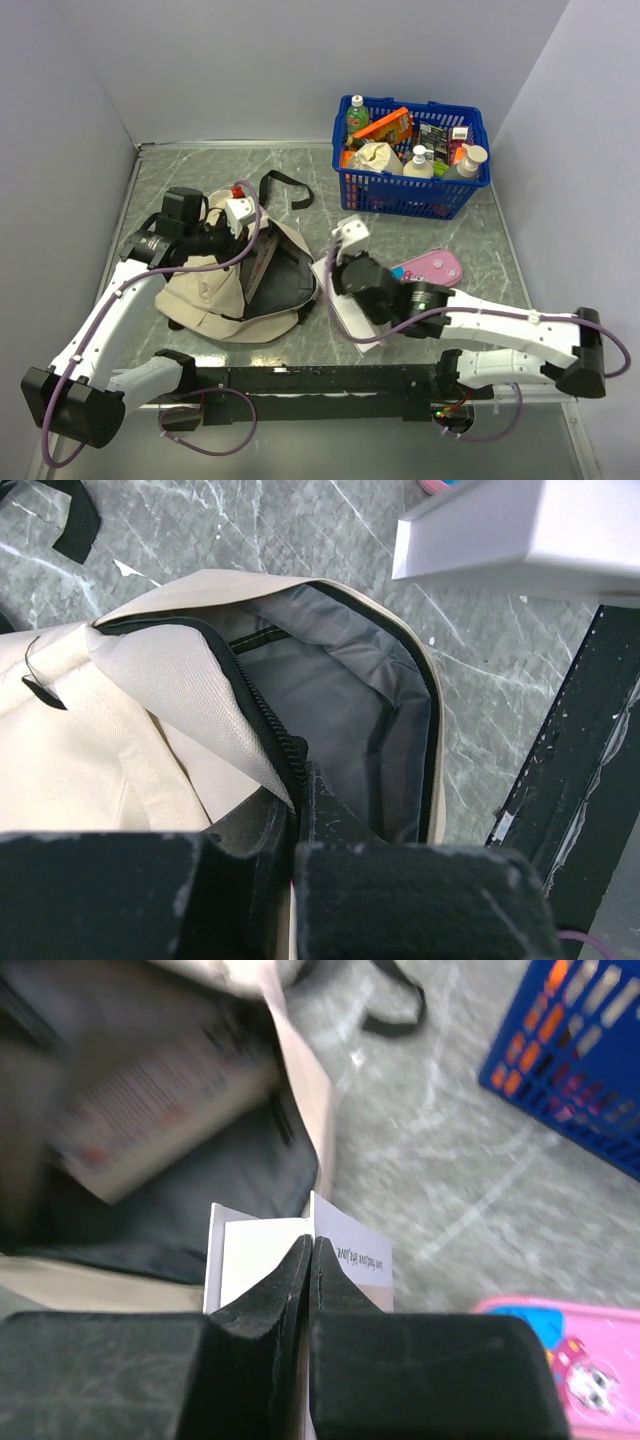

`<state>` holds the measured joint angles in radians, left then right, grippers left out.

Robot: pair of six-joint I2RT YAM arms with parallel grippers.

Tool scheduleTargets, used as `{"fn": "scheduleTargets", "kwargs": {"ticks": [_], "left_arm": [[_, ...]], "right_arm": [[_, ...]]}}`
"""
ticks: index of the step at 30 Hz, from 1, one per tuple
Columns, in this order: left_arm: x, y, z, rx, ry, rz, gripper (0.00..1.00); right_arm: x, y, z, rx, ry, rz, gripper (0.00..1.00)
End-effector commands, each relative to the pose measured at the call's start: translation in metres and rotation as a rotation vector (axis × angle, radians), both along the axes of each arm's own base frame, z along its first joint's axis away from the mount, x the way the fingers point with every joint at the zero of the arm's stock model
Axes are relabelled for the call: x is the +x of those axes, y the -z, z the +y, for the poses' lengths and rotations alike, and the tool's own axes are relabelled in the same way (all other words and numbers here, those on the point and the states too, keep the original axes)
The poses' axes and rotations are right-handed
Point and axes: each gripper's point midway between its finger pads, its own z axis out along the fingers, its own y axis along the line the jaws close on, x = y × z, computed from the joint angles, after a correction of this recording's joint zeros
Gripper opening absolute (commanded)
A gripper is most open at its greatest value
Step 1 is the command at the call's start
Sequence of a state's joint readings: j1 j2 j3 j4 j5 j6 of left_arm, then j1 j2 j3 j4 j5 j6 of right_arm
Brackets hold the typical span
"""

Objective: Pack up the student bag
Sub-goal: Adjust the book at the center of the board.

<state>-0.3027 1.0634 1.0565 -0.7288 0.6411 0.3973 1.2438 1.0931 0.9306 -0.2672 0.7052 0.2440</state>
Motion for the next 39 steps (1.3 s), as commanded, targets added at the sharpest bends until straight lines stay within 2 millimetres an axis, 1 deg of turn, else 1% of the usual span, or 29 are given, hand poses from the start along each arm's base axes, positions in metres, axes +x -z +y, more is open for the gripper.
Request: {"fn": "scheduleTargets", "kwargs": {"ticks": [1,2,3,4,5,6,7,9,10,11,12,13,15,17,20,21,23,24,25,26,28,29,30,31,34,35,36,37,39], "left_arm": [[-0.002,-0.025,-0.011,-0.075,0.048,-0.069,0.01],[-0.001,-0.026,-0.012,-0.077,0.048,-0.074,0.01],[-0.002,-0.026,-0.011,-0.078,0.046,-0.072,0.01],[-0.002,-0.025,-0.012,-0.082,0.046,-0.068,0.01],[-0.002,-0.026,-0.012,-0.084,0.047,-0.068,0.01],[-0.003,-0.026,-0.012,-0.085,0.046,-0.068,0.01],[-0.003,-0.026,-0.012,-0.086,0.045,-0.068,0.01],[-0.004,-0.026,-0.012,-0.085,0.045,-0.067,0.01],[-0.004,-0.027,-0.012,-0.085,0.045,-0.071,0.01],[-0.004,-0.027,-0.011,-0.084,0.044,-0.072,0.01],[-0.004,-0.028,-0.011,-0.084,0.045,-0.074,0.01],[-0.004,-0.027,-0.011,-0.082,0.043,-0.072,0.01],[-0.004,-0.028,-0.011,-0.082,0.043,-0.073,0.01],[-0.005,-0.027,-0.010,-0.080,0.044,-0.076,0.01],[-0.006,-0.026,-0.009,-0.077,0.046,-0.082,0.01],[-0.006,-0.025,-0.009,-0.076,0.046,-0.082,0.01],[-0.007,-0.023,-0.010,-0.079,0.050,-0.075,0.01],[-0.007,-0.023,-0.010,-0.078,0.051,-0.075,0.01],[-0.008,-0.024,-0.010,-0.078,0.051,-0.074,0.01],[-0.007,-0.024,-0.010,-0.078,0.052,-0.076,0.01],[-0.008,-0.025,-0.010,-0.082,0.053,-0.080,0.01],[-0.008,-0.026,-0.010,-0.081,0.053,-0.086,0.01],[-0.008,-0.026,-0.011,-0.084,0.054,-0.083,0.01],[-0.008,-0.024,-0.011,-0.085,0.054,-0.077,0.01],[-0.008,-0.024,-0.011,-0.086,0.056,-0.073,0.01],[-0.008,-0.024,-0.011,-0.087,0.056,-0.074,0.01],[-0.008,-0.023,-0.011,-0.084,0.054,-0.073,0.01],[-0.008,-0.025,-0.011,-0.085,0.052,-0.078,0.01],[-0.008,-0.025,-0.010,-0.082,0.053,-0.080,0.01]], "right_arm": [[0.004,-0.075,0.004,0.310,-0.080,0.010,0.00],[0.017,-0.085,-0.006,0.400,-0.047,0.029,0.00],[0.021,-0.093,-0.004,0.468,-0.058,0.036,0.00],[0.019,-0.093,0.005,0.509,-0.119,0.074,0.00],[0.033,-0.095,0.001,0.572,-0.086,0.101,0.00],[0.035,-0.093,0.006,0.600,-0.099,0.126,0.00],[0.037,-0.098,0.018,0.646,-0.156,0.141,0.00],[0.046,-0.103,0.026,0.730,-0.172,0.165,0.00],[0.054,-0.102,0.036,0.755,-0.183,0.173,0.00],[0.053,-0.103,0.045,0.790,-0.216,0.213,0.00],[0.059,-0.106,0.048,0.814,-0.221,0.220,0.00],[0.066,-0.102,0.057,0.835,-0.230,0.234,0.00],[0.069,-0.103,0.067,0.886,-0.255,0.284,0.00],[0.076,-0.090,0.075,0.886,-0.233,0.333,0.00],[0.088,-0.065,0.074,0.877,-0.170,0.358,0.00],[0.092,-0.046,0.069,0.864,-0.128,0.367,0.00],[0.100,-0.022,0.065,0.855,-0.080,0.398,0.00],[0.103,-0.006,0.060,0.832,-0.044,0.414,0.09],[0.108,0.008,0.057,0.812,-0.013,0.434,0.37],[0.109,0.019,0.055,0.793,0.005,0.455,0.46],[0.106,0.043,0.053,0.769,0.024,0.540,0.60],[0.111,0.049,0.047,0.779,0.042,0.562,0.61],[0.109,0.060,0.043,0.781,0.050,0.594,0.63],[0.107,0.060,0.046,0.814,0.021,0.622,0.67],[0.106,0.076,0.042,0.853,0.027,0.709,0.71],[0.101,0.078,0.043,0.869,-0.002,0.744,0.71],[0.099,0.088,0.039,0.877,0.008,0.776,0.72],[0.099,0.084,0.041,0.908,-0.022,0.781,0.72],[0.089,0.090,0.042,0.901,-0.065,0.833,0.72]]}}
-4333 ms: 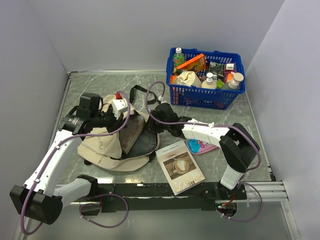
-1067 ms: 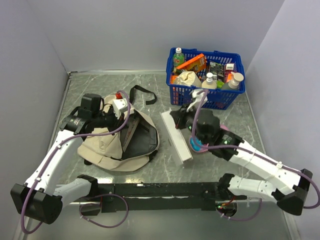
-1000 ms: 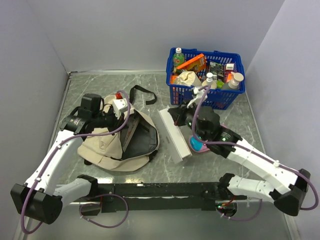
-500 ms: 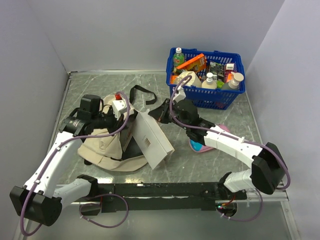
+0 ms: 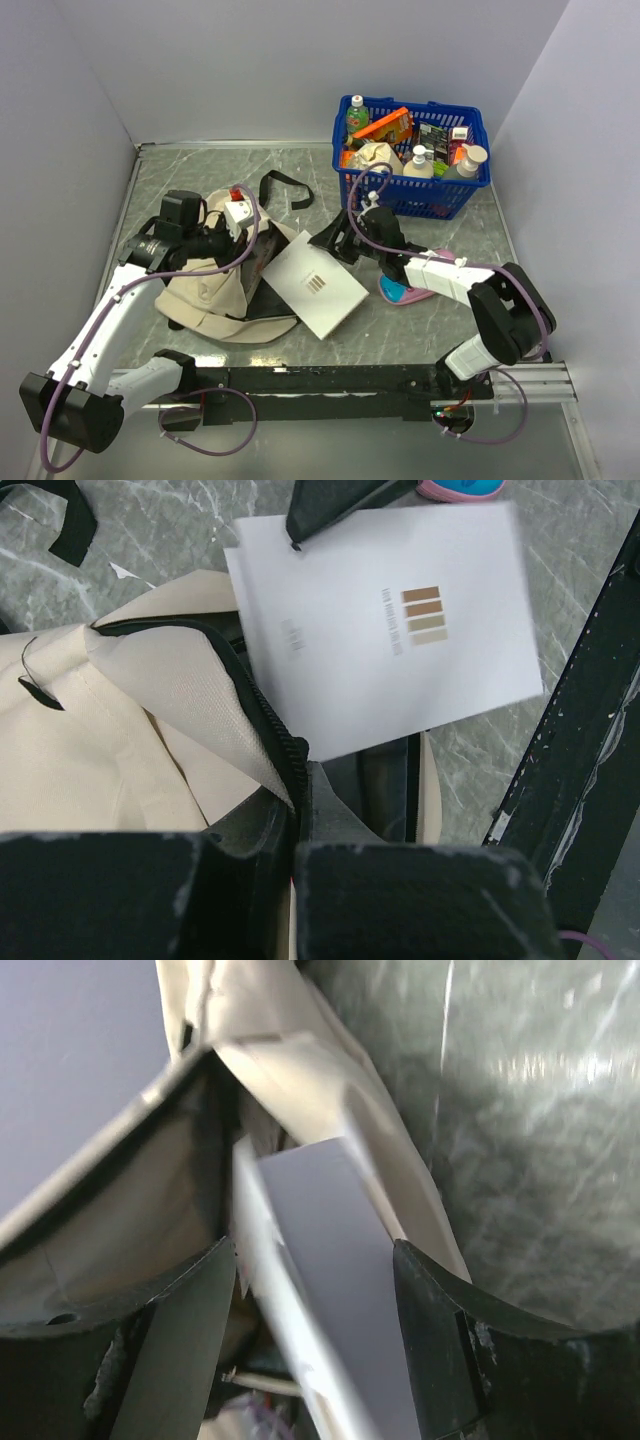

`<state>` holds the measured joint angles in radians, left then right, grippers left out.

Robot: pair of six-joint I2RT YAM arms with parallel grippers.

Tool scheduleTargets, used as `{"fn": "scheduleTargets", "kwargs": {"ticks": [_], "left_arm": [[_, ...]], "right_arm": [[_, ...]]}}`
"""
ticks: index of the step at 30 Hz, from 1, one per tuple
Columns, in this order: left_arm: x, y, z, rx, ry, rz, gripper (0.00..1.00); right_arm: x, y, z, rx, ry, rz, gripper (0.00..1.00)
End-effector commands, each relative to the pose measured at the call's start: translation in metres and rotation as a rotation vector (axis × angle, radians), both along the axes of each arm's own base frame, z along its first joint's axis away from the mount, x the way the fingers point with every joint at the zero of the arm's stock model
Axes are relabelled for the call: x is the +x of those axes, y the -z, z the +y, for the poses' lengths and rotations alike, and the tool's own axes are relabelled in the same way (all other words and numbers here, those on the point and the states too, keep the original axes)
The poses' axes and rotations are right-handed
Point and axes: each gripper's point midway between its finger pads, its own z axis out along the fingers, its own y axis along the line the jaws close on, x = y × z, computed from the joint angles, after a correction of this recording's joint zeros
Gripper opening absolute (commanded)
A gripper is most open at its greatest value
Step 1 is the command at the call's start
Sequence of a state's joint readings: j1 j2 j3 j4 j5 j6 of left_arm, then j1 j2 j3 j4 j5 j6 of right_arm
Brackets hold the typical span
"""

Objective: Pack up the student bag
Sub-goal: Adjust the book at the center of the board, then pick up the book from the center of the board.

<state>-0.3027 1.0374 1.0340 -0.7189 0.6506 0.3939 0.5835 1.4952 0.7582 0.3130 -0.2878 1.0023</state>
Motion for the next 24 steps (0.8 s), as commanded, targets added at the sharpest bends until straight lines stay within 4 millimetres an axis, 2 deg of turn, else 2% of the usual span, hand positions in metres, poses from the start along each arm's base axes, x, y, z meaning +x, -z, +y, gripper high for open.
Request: {"fn": "scheduleTargets", "kwargs": {"ticks": [1,6,8,10,11,12,14,15,17,18,19,20,24], "left_arm": [[-0.004,-0.025,-0.010,-0.070,0.048,-0.071,0.01],[-0.003,-0.025,-0.011,-0.076,0.049,-0.069,0.01],[-0.002,-0.026,-0.013,-0.086,0.051,-0.069,0.01],[-0.002,-0.026,-0.013,-0.086,0.052,-0.067,0.01],[-0.003,-0.027,-0.013,-0.086,0.055,-0.069,0.01],[-0.002,-0.029,-0.013,-0.085,0.054,-0.073,0.01],[-0.002,-0.028,-0.012,-0.079,0.052,-0.074,0.01],[-0.003,-0.027,-0.011,-0.076,0.052,-0.074,0.01],[-0.003,-0.026,-0.012,-0.074,0.054,-0.072,0.01],[-0.003,-0.025,-0.011,-0.074,0.051,-0.070,0.01],[-0.003,-0.025,-0.012,-0.075,0.054,-0.071,0.01],[-0.003,-0.026,-0.012,-0.076,0.051,-0.071,0.01],[-0.002,-0.026,-0.011,-0.071,0.051,-0.070,0.01]], "right_arm": [[-0.018,-0.010,0.013,0.129,-0.128,0.036,0.71],[-0.035,-0.004,0.009,0.066,-0.211,0.054,0.64],[-0.037,-0.002,0.006,0.017,-0.234,0.041,0.64],[-0.037,0.003,-0.001,-0.054,-0.252,0.008,0.68],[-0.031,-0.004,-0.002,-0.086,-0.259,-0.020,0.70],[-0.032,0.013,-0.017,-0.214,-0.270,-0.017,0.73],[-0.019,0.008,-0.028,-0.307,-0.277,-0.073,0.76],[-0.019,0.014,-0.041,-0.382,-0.298,-0.079,0.79],[-0.008,0.005,-0.056,-0.382,-0.288,-0.102,0.90],[-0.007,0.000,-0.060,-0.386,-0.306,-0.136,1.00],[-0.012,-0.007,-0.058,-0.343,-0.353,-0.148,1.00],[-0.008,-0.012,-0.064,-0.327,-0.358,-0.160,1.00],[-0.024,-0.008,-0.058,-0.270,-0.495,-0.158,1.00]]}}
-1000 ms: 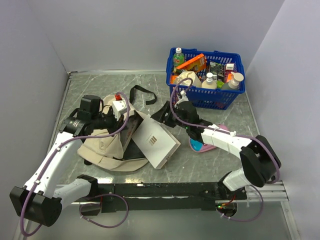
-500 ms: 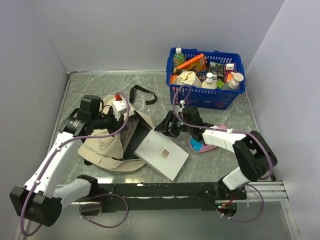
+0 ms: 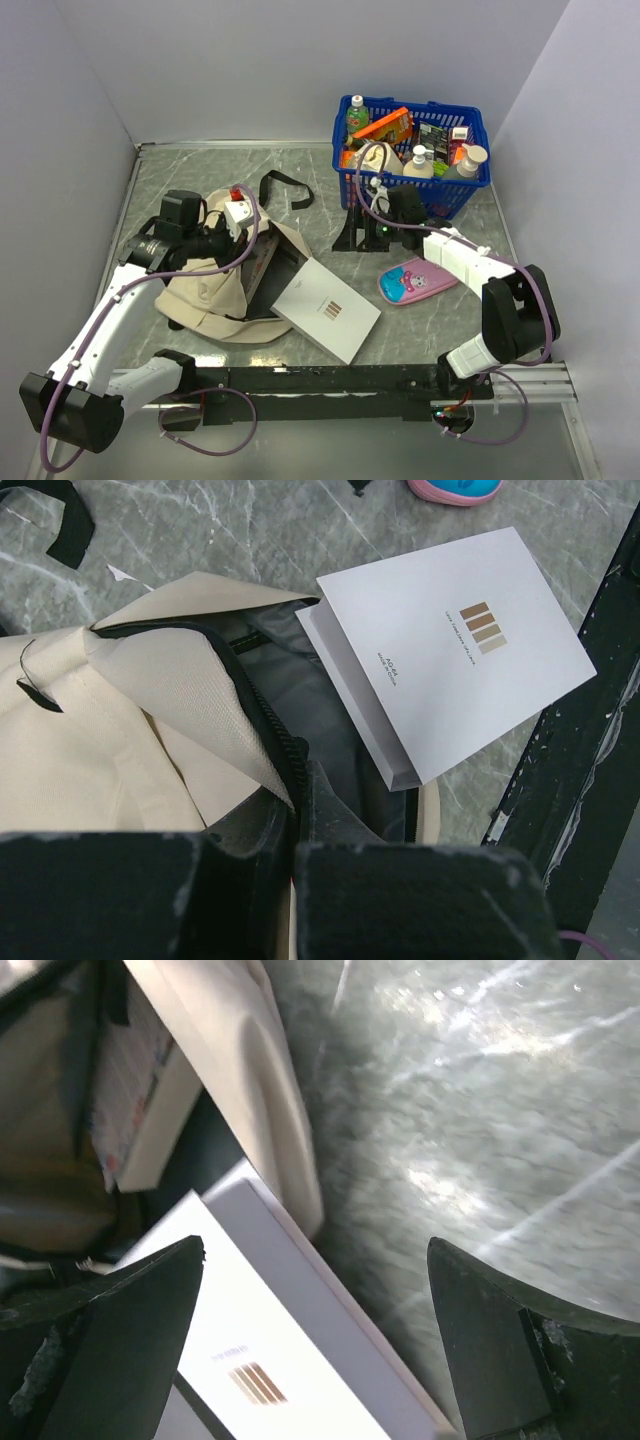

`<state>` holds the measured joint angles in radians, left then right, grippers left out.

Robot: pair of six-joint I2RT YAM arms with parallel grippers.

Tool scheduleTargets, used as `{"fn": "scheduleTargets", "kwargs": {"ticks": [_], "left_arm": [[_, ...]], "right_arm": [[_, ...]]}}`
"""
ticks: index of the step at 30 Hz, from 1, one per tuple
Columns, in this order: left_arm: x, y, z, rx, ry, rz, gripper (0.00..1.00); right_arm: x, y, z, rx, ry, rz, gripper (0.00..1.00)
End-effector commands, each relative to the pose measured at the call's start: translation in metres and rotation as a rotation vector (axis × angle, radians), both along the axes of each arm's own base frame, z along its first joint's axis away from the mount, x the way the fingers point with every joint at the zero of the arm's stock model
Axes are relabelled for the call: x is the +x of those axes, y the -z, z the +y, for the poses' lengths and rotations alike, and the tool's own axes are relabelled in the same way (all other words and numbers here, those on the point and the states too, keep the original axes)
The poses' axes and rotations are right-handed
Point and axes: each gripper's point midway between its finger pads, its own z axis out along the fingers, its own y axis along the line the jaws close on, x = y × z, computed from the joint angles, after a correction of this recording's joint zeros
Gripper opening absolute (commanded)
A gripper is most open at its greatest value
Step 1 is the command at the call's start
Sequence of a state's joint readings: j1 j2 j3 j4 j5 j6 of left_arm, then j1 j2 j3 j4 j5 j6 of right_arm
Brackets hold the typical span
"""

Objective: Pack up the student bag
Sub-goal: Pick up the book from the center of the board.

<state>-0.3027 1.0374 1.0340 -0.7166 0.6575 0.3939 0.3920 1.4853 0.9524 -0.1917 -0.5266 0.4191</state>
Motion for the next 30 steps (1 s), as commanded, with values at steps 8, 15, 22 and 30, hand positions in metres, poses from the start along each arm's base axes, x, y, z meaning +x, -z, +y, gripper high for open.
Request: {"fn": "scheduleTargets", "kwargs": {"ticks": [8,15,22,30], "left_arm": [[-0.004,-0.022,-0.008,-0.051,0.049,-0.072,0.01],[-0.004,-0.023,-0.009,-0.064,0.044,-0.065,0.01],[-0.003,-0.022,-0.008,-0.056,0.040,-0.064,0.01],[-0.002,-0.020,-0.008,-0.053,0.037,-0.059,0.01]], "right_arm": [[-0.054,0.012,0.002,0.109,-0.192,-0.031,0.88],[-0.057,0.014,0.002,0.094,-0.222,-0.023,0.51],[-0.064,0.018,0.004,0.124,-0.233,-0.007,0.24],[-0.079,0.010,0.018,0.169,-0.290,0.000,0.30]]}}
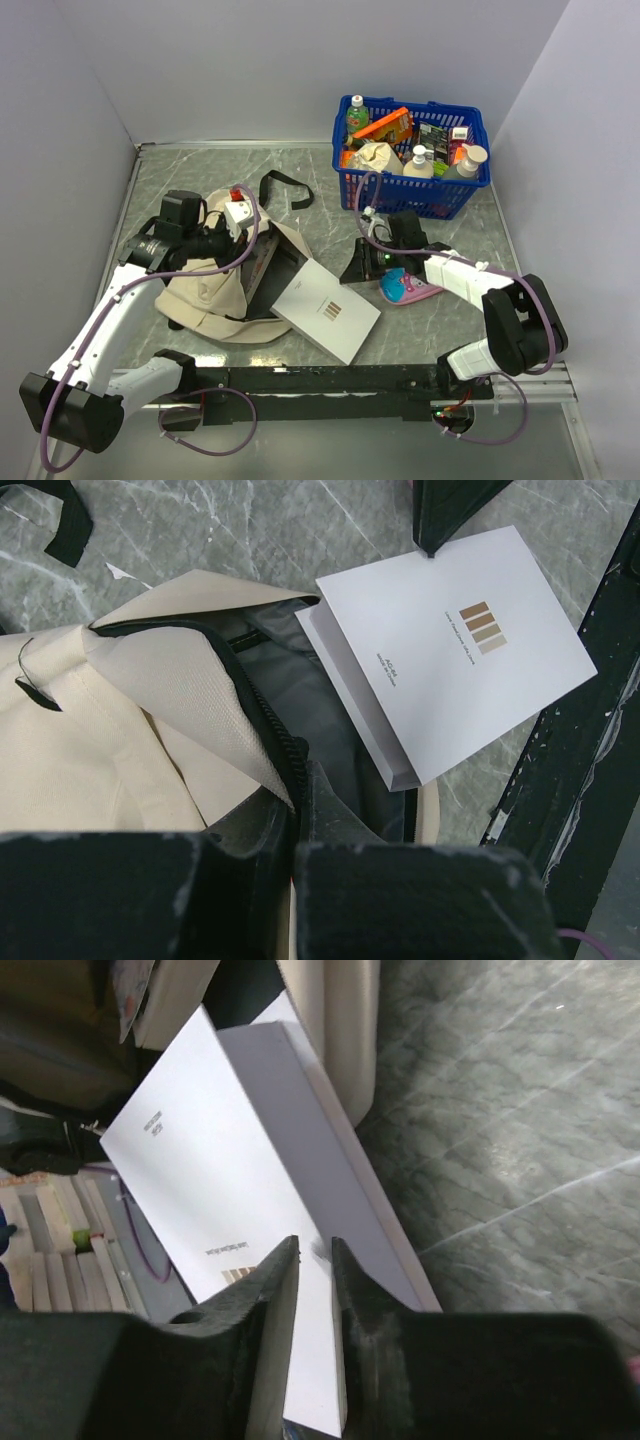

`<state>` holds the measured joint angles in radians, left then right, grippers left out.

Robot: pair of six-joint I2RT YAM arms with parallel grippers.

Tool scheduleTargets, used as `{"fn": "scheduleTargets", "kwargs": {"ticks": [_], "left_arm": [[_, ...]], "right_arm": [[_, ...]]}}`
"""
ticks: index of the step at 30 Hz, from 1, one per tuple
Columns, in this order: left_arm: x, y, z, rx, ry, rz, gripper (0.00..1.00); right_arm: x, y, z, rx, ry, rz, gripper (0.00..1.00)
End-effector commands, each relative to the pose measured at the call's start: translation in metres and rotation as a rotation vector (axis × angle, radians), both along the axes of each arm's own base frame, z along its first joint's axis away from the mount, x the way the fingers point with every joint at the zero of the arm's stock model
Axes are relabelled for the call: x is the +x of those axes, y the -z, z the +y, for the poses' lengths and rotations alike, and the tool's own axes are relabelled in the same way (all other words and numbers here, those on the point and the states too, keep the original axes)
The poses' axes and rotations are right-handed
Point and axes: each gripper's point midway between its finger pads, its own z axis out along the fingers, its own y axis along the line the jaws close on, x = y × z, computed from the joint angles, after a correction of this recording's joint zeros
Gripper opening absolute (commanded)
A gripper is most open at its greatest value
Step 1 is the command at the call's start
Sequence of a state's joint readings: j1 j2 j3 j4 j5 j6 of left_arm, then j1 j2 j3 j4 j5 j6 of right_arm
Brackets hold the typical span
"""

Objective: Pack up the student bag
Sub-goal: Pick up the book from the center of the board.

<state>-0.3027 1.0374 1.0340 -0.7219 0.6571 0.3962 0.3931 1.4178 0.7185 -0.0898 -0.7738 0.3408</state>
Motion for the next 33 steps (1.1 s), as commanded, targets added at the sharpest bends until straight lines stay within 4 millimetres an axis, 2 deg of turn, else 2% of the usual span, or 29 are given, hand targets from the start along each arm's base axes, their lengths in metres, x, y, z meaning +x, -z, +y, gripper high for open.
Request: {"fn": "scheduleTargets", "kwargs": {"ticks": [1,2,10,14,19,25,27,28,29,32,33], "left_arm": [[-0.001,-0.021,-0.009,-0.055,0.038,-0.066,0.01],[-0.001,-0.021,-0.008,-0.055,0.035,-0.064,0.01],[-0.001,-0.023,-0.008,-0.055,0.034,-0.068,0.01],[-0.001,-0.022,-0.008,-0.057,0.034,-0.063,0.01],[0.000,-0.022,-0.008,-0.058,0.033,-0.065,0.01],[0.000,-0.023,-0.008,-0.059,0.031,-0.063,0.01],[0.000,-0.022,-0.008,-0.057,0.029,-0.061,0.01],[0.000,-0.022,-0.009,-0.058,0.031,-0.058,0.01],[0.000,-0.023,-0.009,-0.060,0.031,-0.063,0.01],[0.001,-0.022,-0.009,-0.061,0.031,-0.058,0.01],[0.001,-0.023,-0.010,-0.062,0.030,-0.056,0.01]], "right_arm": [[-0.009,-0.021,0.014,0.065,-0.064,-0.063,0.32],[-0.010,-0.020,0.015,0.064,-0.064,-0.060,0.36],[-0.014,-0.019,0.017,0.054,-0.069,-0.057,0.35],[-0.013,-0.013,0.013,0.001,-0.060,-0.092,0.56],[-0.011,-0.011,0.014,-0.042,-0.077,-0.122,0.57],[-0.015,0.000,0.020,-0.052,-0.106,-0.090,0.46],[-0.014,0.001,0.021,-0.051,-0.104,-0.090,0.38],[-0.014,0.001,0.021,-0.050,-0.104,-0.087,0.34],[-0.013,0.001,0.021,-0.049,-0.100,-0.086,0.23],[-0.011,-0.005,0.024,-0.045,-0.090,-0.088,0.00],[-0.010,-0.008,0.025,-0.042,-0.085,-0.089,0.00]]}}
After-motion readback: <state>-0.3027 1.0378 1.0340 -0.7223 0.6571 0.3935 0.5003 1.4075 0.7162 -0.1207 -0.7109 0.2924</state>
